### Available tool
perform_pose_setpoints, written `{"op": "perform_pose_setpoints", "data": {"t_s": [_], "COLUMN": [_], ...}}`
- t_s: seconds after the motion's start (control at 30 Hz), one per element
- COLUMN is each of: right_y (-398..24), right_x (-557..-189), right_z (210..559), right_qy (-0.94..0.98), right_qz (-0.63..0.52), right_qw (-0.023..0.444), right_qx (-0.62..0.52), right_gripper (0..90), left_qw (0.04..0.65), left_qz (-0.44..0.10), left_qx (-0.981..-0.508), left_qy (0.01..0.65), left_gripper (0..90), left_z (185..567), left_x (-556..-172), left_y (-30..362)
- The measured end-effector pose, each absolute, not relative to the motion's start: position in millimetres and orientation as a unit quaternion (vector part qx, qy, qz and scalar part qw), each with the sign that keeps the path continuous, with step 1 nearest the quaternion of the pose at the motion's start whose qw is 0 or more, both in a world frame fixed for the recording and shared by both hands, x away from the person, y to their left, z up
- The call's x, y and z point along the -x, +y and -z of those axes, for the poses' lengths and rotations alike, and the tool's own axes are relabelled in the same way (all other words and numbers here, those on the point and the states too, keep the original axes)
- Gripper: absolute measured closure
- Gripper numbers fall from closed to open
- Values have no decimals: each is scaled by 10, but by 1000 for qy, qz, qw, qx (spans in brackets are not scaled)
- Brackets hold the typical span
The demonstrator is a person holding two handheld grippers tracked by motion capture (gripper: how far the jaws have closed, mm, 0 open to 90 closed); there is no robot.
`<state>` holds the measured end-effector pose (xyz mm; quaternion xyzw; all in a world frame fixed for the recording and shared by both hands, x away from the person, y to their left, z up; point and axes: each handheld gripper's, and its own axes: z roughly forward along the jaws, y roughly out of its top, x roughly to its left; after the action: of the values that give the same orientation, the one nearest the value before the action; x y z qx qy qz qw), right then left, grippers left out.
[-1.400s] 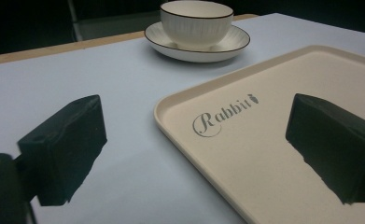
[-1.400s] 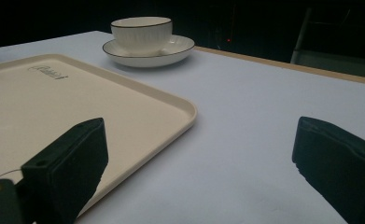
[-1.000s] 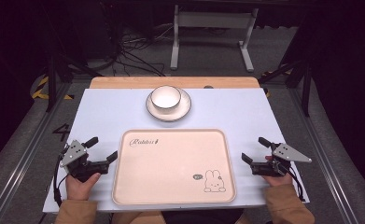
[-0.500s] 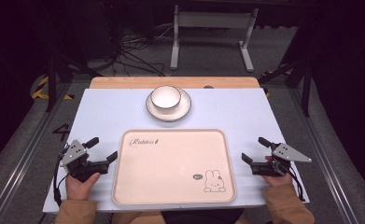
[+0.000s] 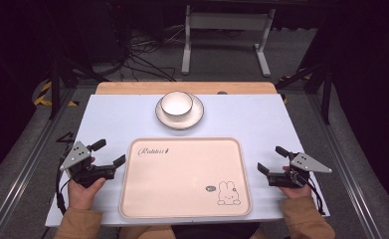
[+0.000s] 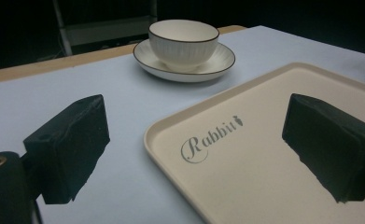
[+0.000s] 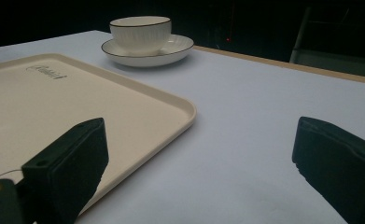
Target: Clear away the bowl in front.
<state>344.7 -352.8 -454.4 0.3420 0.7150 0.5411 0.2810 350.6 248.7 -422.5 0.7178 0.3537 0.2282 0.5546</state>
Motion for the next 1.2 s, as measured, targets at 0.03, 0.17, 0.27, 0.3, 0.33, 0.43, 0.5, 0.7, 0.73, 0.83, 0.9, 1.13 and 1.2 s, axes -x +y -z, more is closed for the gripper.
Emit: {"op": "perform_pose_setpoints", "data": {"t_s": [0.03, 0.17, 0.27, 0.3, 0.33, 0.43, 0.5, 0.7, 0.73, 0.83, 0.9, 1.13, 1.2], "right_y": [-3529, -3529, -3527, -3526, -3525, -3526, -3526, -3527, -3527, -3526, -3527, -3524, -3525], "right_x": [-3446, -3442, -3444, -3444, -3445, -3444, -3445, -3445, -3445, -3445, -3445, -3443, -3443], "right_z": [4544, 4545, 4546, 4545, 4545, 4545, 4545, 4544, 4544, 4544, 4544, 4546, 4545], "right_qy": [715, 712, 713, 713, 714, 713, 713, 713, 713, 714, 713, 713, 713], "right_qz": [-542, -544, -542, -542, -541, -541, -541, -540, -540, -540, -540, -541, -541], "right_qw": [281, 283, 284, 284, 284, 284, 285, 284, 284, 284, 284, 286, 286], "right_qx": [-342, -342, -342, -342, -342, -343, -343, -345, -345, -345, -345, -343, -343], "right_gripper": [42, 40, 38, 39, 38, 39, 39, 39, 38, 38, 38, 38, 38], "left_qw": [557, 559, 556, 556, 558, 562, 566, 564, 564, 563, 566, 557, 549], "left_qz": [-230, -231, -232, -233, -233, -231, -230, -230, -231, -229, -225, -232, -234], "left_qx": [-717, -718, -723, -724, -725, -725, -724, -728, -729, -731, -730, -734, -737], "left_qy": [352, 344, 339, 336, 331, 325, 320, 314, 312, 311, 310, 313, 316], "left_gripper": [81, 81, 83, 83, 83, 83, 83, 84, 85, 86, 86, 89, 89], "left_z": [4201, 4117, 4041, 4013, 3987, 3926, 3897, 3825, 3815, 3795, 3783, 3742, 3732], "left_x": [-3511, -3555, -3594, -3602, -3609, -3633, -3653, -3713, -3723, -3764, -3798, -3921, -3970], "left_y": [2472, 2425, 2384, 2367, 2356, 2319, 2295, 2231, 2220, 2188, 2161, 2075, 2039]}}
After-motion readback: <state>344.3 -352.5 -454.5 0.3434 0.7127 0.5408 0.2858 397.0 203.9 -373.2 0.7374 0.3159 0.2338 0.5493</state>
